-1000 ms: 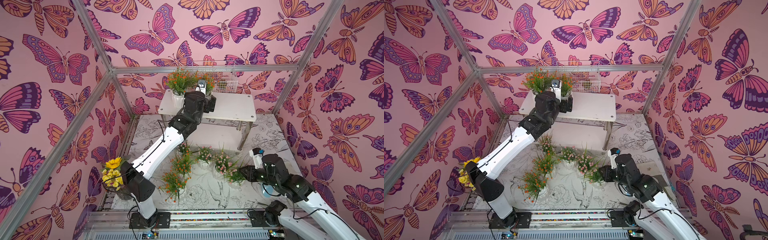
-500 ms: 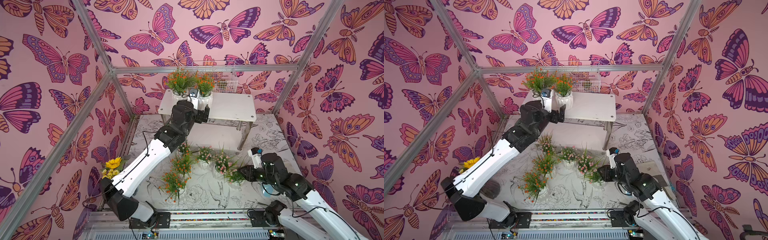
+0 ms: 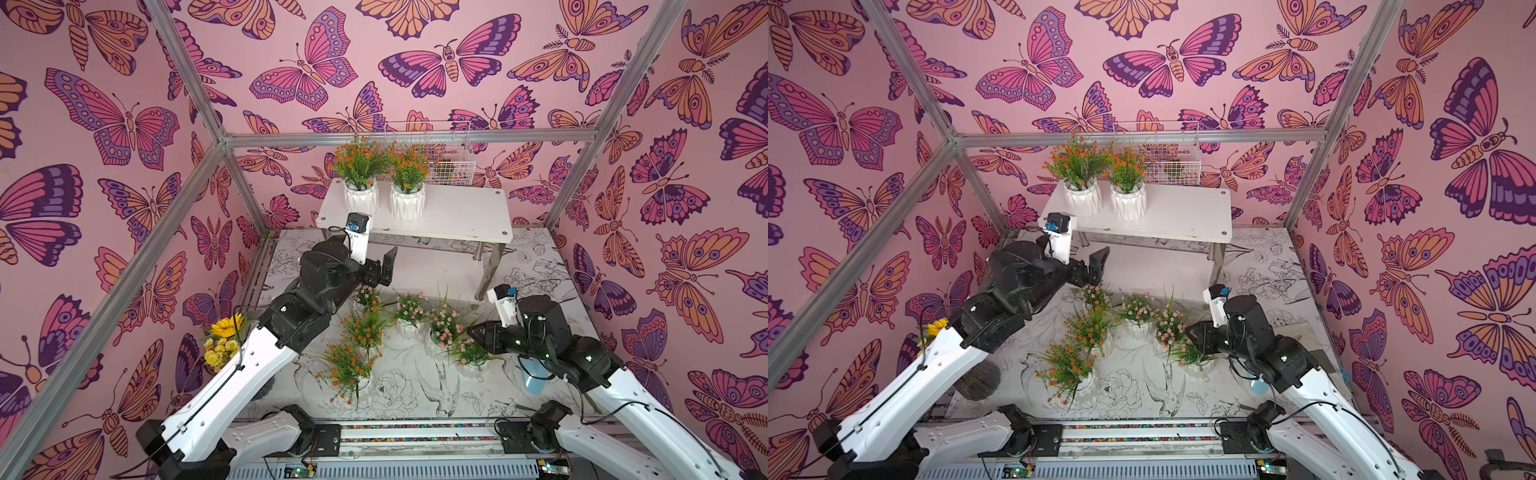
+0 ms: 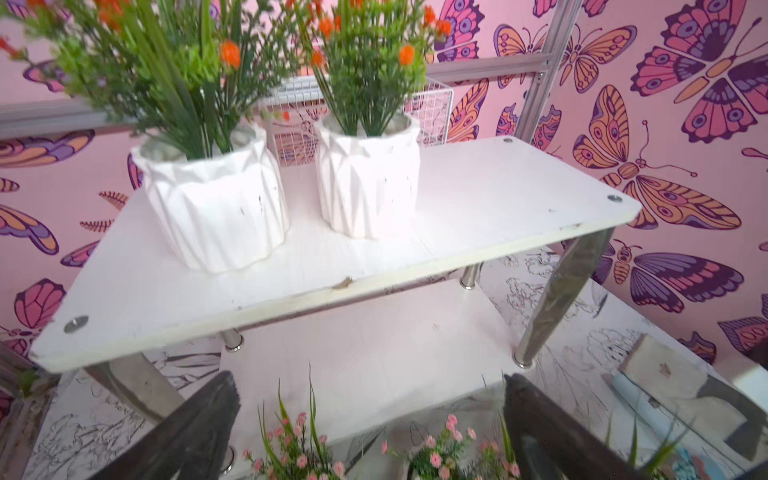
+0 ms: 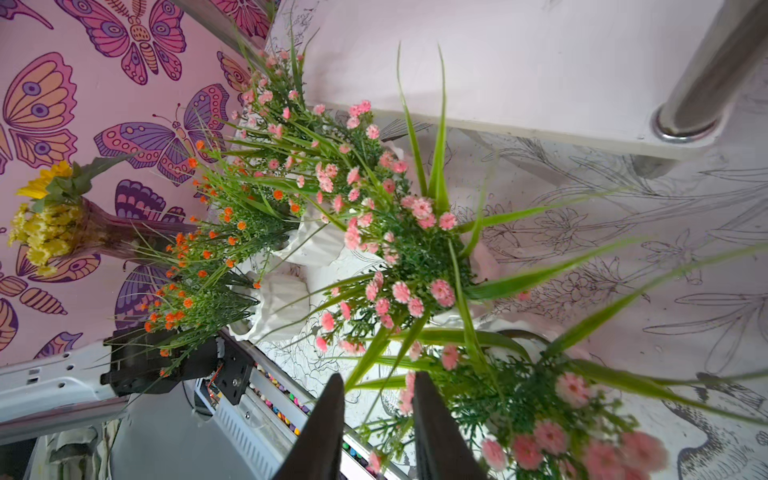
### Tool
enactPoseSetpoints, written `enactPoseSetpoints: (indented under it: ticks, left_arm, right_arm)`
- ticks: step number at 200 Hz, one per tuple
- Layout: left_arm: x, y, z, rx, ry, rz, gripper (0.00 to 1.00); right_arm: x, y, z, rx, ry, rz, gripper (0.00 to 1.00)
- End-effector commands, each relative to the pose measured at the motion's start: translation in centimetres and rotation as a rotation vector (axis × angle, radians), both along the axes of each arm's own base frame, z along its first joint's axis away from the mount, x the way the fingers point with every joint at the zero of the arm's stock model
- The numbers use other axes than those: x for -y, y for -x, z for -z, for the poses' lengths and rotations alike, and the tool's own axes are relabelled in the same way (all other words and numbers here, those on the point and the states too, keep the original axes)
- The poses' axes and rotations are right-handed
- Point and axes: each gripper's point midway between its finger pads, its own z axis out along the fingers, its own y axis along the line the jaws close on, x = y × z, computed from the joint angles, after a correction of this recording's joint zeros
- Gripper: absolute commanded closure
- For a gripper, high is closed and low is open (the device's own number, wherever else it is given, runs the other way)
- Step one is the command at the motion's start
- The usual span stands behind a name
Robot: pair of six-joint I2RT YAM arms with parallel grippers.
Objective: Place the baby's breath potted plants on the rack by color
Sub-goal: Pick up the baby's breath potted plant from the center of the board.
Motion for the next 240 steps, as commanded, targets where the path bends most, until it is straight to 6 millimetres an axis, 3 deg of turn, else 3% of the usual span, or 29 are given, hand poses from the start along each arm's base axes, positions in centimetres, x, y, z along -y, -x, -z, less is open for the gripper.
enactPoseSetpoints:
  ticks: [1,57,129,199,240]
  left_arm:
    - [-0.4,1.3,3.2,-0.099,0.026,0.015,0.00]
    - [-1.0,5.1,8.5,-0.213,0.098,0.094,0.03]
    - [-3.6,8.4,13.5,-0.320,0.179,0.046,0.06]
    - [-5.8,9.6,13.5,-0.328,0.193,-0.021,0.07]
    - [-5.7,9.8,13.7,-0.340,0.187,-0.010,0.07]
  right_arm:
    - [-1.8,-0.6,-3.0,0.082,-0.047,-0.051,0.69]
    - [-7.0,-0.4,-3.4,0.098,-0.069,-0.162,0.70]
    - [-13.6,2.2,2.1,0.022,0.013,-0.249,0.70]
    - [-18.1,4.3,8.5,-0.023,0.082,-0.227,0.72]
    - [-20.3,4.6,10.6,0.003,0.135,-0.211,0.74]
